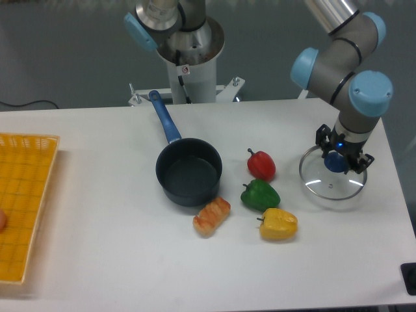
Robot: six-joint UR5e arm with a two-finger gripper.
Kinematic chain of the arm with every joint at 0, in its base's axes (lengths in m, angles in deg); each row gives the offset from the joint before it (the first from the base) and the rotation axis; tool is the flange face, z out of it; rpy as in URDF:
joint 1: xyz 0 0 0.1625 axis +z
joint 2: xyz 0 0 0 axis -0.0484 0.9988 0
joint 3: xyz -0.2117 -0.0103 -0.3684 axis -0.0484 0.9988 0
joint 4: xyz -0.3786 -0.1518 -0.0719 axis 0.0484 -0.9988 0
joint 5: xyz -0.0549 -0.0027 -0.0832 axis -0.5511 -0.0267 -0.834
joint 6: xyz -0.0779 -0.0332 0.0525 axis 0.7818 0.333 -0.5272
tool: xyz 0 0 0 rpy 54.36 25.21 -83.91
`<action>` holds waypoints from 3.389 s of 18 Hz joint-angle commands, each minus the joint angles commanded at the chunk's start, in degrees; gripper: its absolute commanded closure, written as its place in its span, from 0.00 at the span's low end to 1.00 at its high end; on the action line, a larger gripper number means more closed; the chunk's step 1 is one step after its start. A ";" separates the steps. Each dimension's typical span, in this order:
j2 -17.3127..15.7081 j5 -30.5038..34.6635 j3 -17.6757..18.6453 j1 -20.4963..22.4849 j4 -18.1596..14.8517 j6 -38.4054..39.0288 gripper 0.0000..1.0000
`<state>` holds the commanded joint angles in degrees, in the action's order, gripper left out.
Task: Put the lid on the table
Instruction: 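Lower the held glass lid down onto the table surface, then hold the glass lid resting flat on the table, then open the gripper to release the lid's blue knob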
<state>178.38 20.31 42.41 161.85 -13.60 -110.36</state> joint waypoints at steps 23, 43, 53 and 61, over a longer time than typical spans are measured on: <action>1.06 0.09 0.35 -0.26 -0.09 0.53 0.28; 1.67 0.09 0.70 -0.35 0.00 0.53 0.28; 1.15 0.09 -0.26 -0.53 -0.09 0.70 0.00; -1.23 0.00 -2.29 -2.11 -0.35 1.23 0.00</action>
<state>177.16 20.31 40.13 159.74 -13.96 -109.13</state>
